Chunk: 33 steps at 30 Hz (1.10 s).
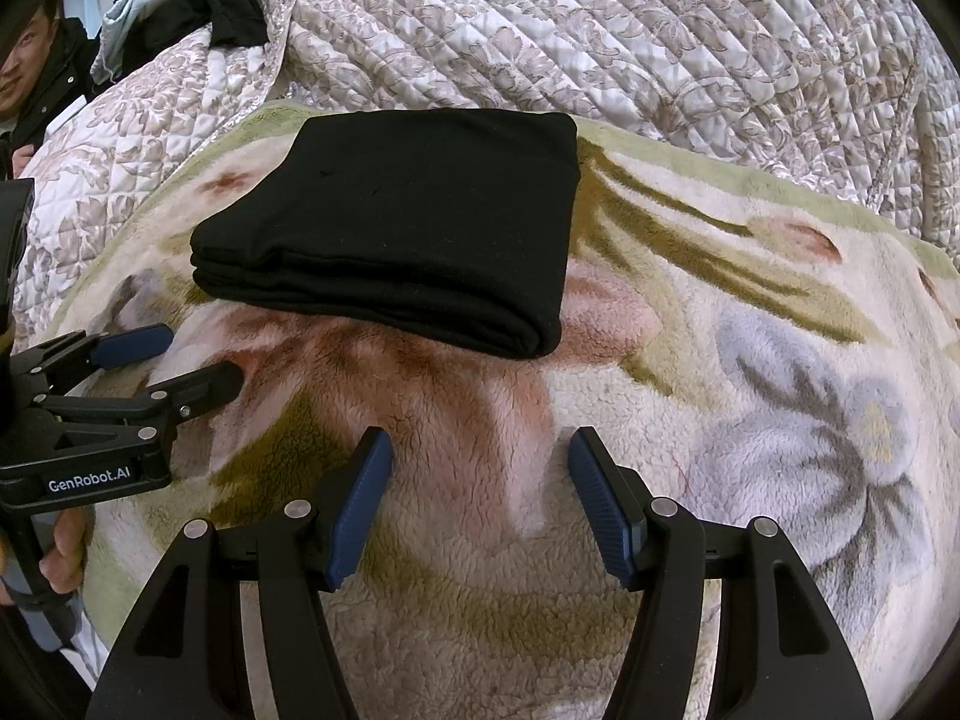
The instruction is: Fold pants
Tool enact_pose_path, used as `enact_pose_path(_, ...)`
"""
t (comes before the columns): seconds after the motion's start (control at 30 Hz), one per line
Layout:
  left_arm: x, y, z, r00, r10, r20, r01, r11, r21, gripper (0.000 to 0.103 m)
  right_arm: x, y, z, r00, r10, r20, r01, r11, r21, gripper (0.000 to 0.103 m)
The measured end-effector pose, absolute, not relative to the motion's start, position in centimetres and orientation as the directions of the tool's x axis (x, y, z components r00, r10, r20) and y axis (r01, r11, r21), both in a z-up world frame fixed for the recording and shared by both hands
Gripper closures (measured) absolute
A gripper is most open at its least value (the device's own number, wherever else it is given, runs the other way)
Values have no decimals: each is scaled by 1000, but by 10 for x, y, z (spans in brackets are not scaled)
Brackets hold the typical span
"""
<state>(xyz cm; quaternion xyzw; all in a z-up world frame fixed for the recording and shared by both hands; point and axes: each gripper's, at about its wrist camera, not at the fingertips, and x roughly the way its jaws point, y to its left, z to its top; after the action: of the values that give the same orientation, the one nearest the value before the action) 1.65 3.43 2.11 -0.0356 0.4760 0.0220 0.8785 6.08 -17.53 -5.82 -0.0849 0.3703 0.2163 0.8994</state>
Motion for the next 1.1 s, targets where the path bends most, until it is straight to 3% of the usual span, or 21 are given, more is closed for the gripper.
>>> enact_pose_path(1.1, 18, 36, 22, 541, 3, -841, -76, 996, -46, 18, 60, -176, -58, 636, 327, -699, -453, 892, 5, 40)
